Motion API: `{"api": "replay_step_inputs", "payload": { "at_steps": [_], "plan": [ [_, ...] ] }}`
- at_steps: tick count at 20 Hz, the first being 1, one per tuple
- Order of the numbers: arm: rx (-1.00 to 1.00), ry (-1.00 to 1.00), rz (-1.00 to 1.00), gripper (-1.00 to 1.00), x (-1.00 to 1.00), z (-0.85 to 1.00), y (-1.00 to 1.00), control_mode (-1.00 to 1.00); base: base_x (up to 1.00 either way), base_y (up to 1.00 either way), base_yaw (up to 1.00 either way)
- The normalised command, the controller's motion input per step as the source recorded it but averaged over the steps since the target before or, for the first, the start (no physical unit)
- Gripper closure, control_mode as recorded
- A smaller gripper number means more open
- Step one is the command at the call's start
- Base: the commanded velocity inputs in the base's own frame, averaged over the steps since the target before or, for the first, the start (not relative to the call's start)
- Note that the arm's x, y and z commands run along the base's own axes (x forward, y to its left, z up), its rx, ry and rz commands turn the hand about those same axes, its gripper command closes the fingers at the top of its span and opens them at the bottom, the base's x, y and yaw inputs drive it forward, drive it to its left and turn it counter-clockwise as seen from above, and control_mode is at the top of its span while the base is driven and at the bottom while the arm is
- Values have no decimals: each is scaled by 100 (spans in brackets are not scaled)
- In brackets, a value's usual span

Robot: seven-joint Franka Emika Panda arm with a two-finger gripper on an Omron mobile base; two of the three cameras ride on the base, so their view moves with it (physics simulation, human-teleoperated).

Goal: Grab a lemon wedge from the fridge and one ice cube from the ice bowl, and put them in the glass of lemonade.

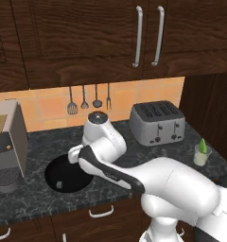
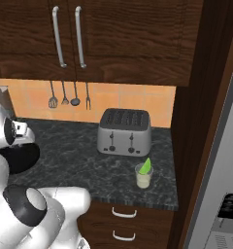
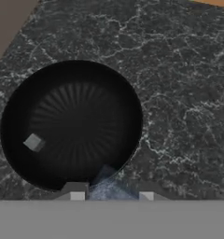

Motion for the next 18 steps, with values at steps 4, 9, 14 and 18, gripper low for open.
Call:
{"api": "replay_step_inputs", "payload": {
  "at_steps": [4,9,14,18],
  "plan": [
    [-16,-4,-1,100,0,91,-81,-100,0,0,0],
    [-11,0,-2,100,0,56,-98,-100,0,0,0],
    [-1,0,-5,100,-1,10,-100,-100,0,0,0],
    [0,-4,-7,100,-29,0,-100,-100,0,0,0]
  ]
}}
